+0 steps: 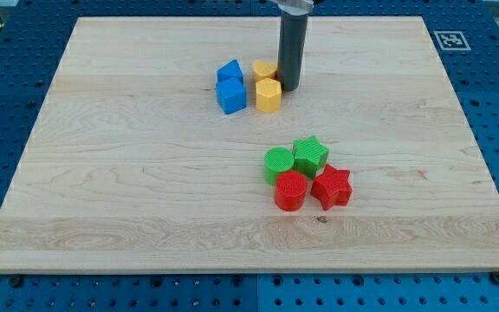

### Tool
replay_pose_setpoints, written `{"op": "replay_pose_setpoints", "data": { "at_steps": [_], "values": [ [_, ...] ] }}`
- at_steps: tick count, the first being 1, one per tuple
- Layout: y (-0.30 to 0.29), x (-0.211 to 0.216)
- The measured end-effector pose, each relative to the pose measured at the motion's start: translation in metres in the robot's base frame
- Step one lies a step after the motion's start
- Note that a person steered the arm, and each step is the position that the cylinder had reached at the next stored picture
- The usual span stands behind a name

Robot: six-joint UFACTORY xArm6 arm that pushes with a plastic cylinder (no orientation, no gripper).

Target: Place your arm to the right of the red star

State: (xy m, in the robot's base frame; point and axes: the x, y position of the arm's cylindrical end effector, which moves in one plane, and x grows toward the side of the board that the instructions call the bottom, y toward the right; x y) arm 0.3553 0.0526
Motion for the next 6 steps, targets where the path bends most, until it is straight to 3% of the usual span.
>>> {"op": "replay_pose_setpoints", "data": {
  "at_steps": [2,3,6],
  "values": [
    [0.059,0.005],
    [0.097,0.036],
    [0.126,0.194]
  ]
}}
